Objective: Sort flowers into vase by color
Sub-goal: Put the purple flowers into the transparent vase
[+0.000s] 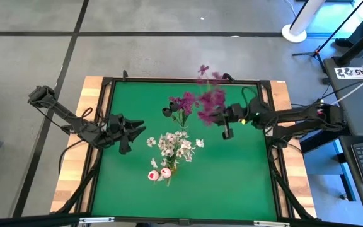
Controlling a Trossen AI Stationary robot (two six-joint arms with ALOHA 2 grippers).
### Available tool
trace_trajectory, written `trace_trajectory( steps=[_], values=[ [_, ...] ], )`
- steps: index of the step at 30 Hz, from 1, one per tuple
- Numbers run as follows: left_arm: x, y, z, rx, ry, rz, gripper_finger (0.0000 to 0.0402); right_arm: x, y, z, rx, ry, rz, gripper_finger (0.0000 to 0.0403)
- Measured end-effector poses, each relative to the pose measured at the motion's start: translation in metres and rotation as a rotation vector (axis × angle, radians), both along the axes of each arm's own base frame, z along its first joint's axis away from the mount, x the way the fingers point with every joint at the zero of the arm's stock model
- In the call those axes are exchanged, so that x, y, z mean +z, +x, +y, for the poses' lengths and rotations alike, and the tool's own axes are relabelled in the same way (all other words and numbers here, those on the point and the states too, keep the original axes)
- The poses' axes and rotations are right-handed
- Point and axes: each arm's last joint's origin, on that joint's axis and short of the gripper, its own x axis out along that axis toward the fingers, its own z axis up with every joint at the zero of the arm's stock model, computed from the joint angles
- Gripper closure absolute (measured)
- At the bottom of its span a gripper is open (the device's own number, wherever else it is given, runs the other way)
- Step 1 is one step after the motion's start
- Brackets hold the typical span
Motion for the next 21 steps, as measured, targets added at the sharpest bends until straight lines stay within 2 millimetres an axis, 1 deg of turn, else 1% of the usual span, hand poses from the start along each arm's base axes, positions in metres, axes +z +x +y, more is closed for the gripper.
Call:
trace_trajectory(
  steps=[5, 11, 17, 21],
  values=[
    [0.001, 0.000, 0.000, 0.001, 0.013, -0.004, 0.0243, -0.023, 0.012, -0.001, -0.030, 0.013, 0.053, 0.0401],
    [0.001, 0.000, 0.000, 0.001, 0.013, -0.005, 0.0243, -0.040, 0.024, -0.003, -0.035, 0.027, 0.005, 0.0401],
    [0.001, 0.000, 0.000, 0.001, 0.012, -0.005, 0.0243, -0.065, 0.037, -0.006, -0.055, 0.048, 0.043, 0.0401],
    [0.001, 0.000, 0.000, 0.001, 0.008, -0.007, 0.0243, -0.078, 0.042, -0.007, -0.051, 0.059, 0.043, 0.0401]
  ],
)
